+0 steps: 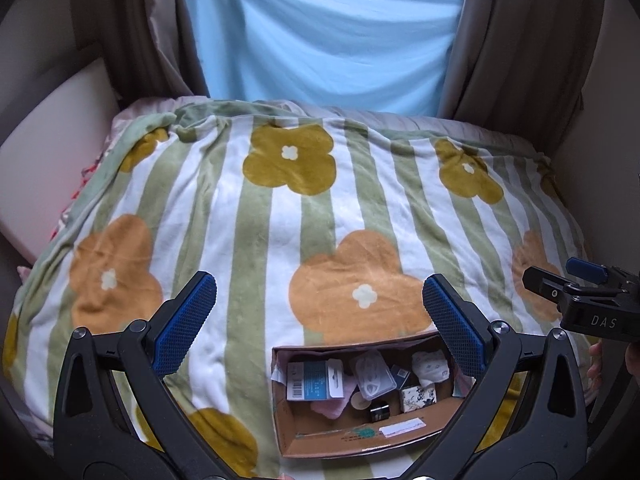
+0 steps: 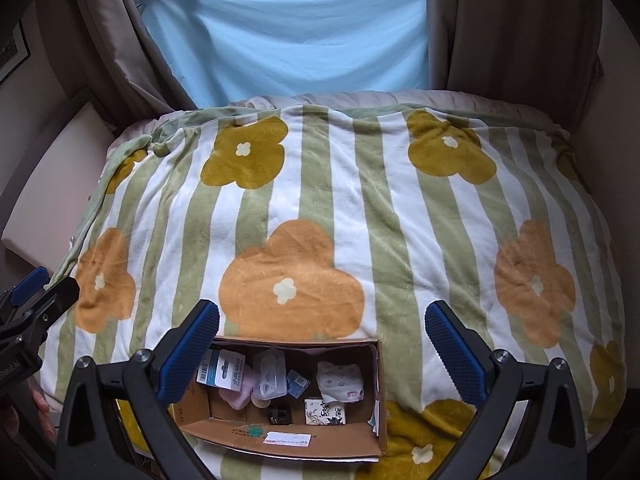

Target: Organize objects

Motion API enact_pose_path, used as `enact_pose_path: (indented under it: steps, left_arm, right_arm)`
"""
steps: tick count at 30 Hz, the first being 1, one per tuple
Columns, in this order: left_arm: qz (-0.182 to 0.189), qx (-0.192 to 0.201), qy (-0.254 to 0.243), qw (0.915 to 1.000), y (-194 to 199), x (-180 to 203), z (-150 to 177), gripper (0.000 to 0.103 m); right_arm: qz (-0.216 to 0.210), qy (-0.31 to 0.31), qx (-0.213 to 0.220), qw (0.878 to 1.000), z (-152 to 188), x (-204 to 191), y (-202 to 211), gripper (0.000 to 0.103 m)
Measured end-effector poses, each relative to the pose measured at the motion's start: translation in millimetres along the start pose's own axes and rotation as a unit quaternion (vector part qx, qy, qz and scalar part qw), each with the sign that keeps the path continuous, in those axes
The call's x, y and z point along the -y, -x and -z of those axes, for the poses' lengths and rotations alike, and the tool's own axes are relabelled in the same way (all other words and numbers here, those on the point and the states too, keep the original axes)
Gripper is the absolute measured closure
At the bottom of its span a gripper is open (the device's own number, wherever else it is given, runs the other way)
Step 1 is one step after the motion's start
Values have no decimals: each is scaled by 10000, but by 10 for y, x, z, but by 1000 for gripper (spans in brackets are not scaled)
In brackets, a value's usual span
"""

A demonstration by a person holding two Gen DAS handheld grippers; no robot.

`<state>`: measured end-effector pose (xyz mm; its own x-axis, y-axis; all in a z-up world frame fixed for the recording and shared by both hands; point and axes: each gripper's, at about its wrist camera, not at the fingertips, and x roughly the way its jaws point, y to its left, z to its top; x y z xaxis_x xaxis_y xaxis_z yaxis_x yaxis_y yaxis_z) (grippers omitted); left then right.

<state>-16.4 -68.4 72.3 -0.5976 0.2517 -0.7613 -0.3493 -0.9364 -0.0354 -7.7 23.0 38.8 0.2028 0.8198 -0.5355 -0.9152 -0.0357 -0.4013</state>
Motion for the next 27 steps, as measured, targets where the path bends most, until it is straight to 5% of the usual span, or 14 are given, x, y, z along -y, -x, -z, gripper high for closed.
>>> enact_pose_path:
  steps: [27]
  left_arm:
    - [-23, -48, 39, 10000, -194, 30, -76, 0]
  right_arm:
    - [33, 114, 157, 9998, -191, 2, -74, 0]
